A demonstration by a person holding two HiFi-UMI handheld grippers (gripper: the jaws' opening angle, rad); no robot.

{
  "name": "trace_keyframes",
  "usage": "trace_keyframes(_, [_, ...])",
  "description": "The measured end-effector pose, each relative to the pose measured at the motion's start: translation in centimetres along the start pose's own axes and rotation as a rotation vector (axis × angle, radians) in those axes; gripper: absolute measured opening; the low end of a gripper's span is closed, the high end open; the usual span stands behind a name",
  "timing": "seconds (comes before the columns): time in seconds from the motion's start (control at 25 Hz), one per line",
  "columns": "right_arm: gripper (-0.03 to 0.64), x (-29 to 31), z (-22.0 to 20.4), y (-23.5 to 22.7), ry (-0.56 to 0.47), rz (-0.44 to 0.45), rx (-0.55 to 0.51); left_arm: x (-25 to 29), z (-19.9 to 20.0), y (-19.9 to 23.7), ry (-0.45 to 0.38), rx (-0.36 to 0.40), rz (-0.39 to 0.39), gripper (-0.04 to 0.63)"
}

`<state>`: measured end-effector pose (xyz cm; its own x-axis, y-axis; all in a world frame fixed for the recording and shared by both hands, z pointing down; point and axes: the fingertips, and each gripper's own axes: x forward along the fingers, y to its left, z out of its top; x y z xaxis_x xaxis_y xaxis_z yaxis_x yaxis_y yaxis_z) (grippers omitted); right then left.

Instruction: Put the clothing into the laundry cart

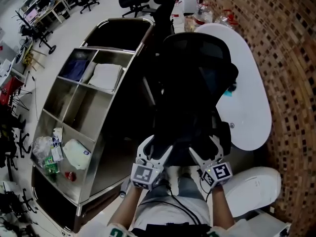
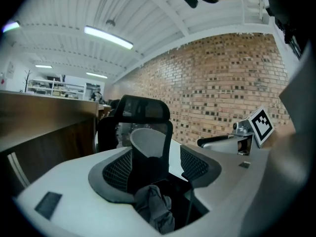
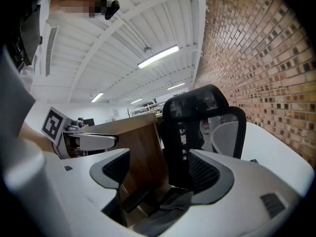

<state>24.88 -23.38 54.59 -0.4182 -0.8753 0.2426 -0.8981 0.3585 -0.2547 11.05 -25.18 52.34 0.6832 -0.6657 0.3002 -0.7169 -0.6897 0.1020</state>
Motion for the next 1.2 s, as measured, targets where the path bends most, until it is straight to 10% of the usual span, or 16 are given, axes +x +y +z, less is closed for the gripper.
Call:
trace_keyframes(0.68, [0.383,13.0,-22.3,-7.8,0.488,0.118,-0.129,5.0,-9.1,6.1,0.118,-0.131,0.130,0.298])
trace_keyframes(1.2, [0.596,20.1,-38.2,-10.8,0.765,0.140,-0.170,7.6,-18.3,7.2,0.212,-0.203,0.164,0.310])
